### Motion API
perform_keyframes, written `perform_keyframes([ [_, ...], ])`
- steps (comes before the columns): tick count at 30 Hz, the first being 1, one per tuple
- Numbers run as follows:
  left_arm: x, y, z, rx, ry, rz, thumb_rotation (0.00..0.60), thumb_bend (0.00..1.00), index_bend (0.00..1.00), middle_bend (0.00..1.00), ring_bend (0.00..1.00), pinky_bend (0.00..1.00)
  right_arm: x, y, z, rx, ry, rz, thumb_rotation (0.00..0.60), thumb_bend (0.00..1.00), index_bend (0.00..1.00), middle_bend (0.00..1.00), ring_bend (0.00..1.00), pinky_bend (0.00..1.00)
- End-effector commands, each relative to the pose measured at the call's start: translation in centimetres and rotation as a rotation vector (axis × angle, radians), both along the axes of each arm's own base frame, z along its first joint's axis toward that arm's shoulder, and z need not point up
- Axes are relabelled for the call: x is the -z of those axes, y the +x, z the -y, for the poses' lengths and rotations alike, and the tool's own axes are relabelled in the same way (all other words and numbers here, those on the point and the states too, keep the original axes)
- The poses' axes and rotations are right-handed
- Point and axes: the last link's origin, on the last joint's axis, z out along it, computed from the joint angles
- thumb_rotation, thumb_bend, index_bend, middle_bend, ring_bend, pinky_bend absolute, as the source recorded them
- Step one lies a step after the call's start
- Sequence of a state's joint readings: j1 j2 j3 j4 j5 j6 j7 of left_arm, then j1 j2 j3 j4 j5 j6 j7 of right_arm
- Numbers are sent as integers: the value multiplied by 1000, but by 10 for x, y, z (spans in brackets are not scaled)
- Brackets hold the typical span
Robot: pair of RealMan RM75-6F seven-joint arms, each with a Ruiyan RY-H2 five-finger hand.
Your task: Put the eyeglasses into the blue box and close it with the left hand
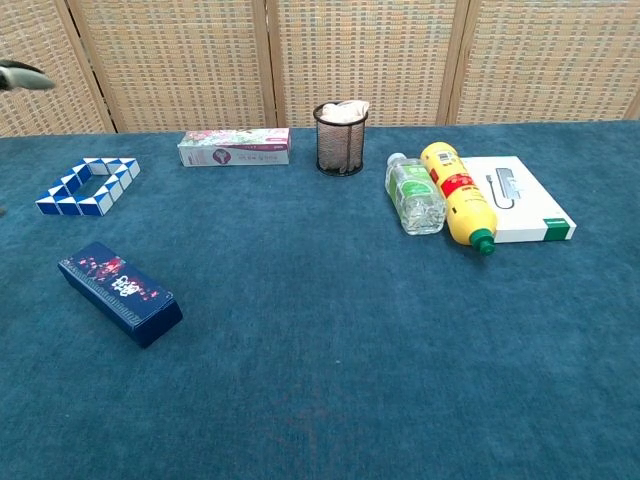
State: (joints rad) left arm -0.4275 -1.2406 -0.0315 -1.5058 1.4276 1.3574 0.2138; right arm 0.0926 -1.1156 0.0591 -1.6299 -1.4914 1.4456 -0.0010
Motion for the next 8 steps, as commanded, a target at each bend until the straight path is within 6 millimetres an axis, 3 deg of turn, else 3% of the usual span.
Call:
perform_keyframes([
  [1,-23,-38,38,-190,128,71,600,0,0,0,0,0,0,0,0,-1,-1,0,600,53,0,0,0,0],
  [8,-32,-65,63,-294,164,126,600,0,0,0,0,0,0,0,-1,-3,-3,1,600,53,0,0,0,0],
])
